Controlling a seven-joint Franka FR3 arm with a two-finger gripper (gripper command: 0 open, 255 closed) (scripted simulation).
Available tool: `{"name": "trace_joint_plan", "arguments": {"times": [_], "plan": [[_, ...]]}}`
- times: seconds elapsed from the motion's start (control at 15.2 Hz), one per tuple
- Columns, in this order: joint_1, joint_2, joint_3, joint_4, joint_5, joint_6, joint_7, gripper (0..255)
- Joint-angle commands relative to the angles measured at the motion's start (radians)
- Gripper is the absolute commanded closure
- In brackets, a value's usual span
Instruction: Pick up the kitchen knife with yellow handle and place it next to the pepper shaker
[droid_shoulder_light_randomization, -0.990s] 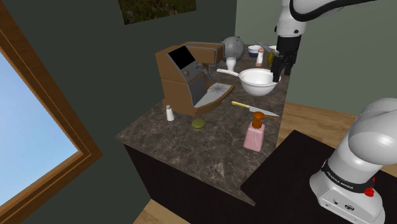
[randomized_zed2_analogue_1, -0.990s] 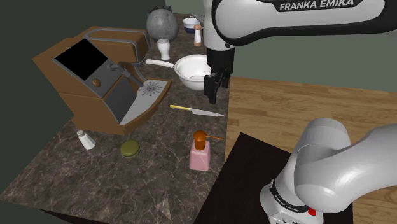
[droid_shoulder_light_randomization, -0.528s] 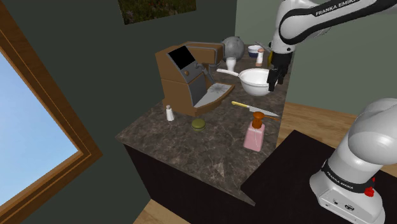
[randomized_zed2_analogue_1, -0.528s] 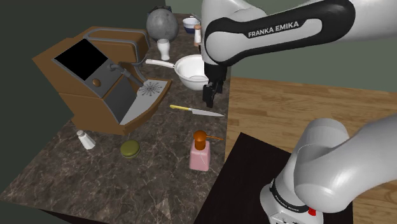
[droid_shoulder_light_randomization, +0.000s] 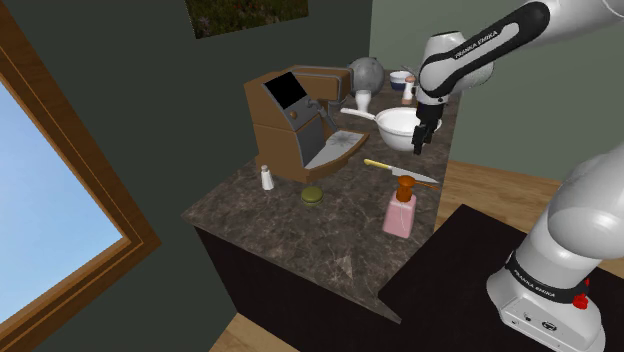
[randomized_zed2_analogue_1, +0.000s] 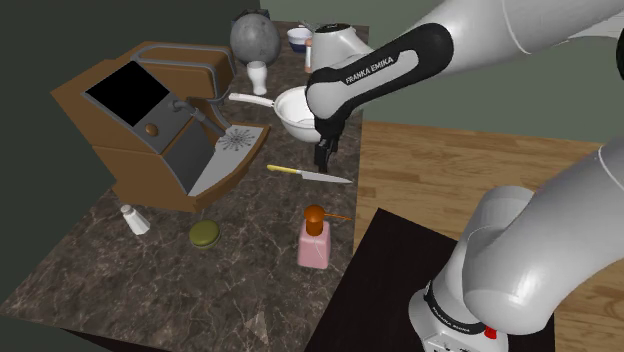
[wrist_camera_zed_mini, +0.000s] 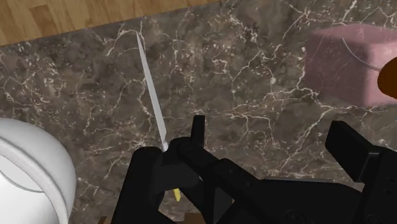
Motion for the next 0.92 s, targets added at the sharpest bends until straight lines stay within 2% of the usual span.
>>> {"name": "trace_joint_plan", "arguments": {"times": [0.0,0.4,0.86], "plan": [[0.007,0.086,-0.028,0.025,0.026,0.067,-0.063,0],[0.008,0.347,-0.064,0.130,0.176,0.218,-0.274,0],[-0.081,0.644,0.004,0.322,0.367,0.312,-0.505,0]]}}
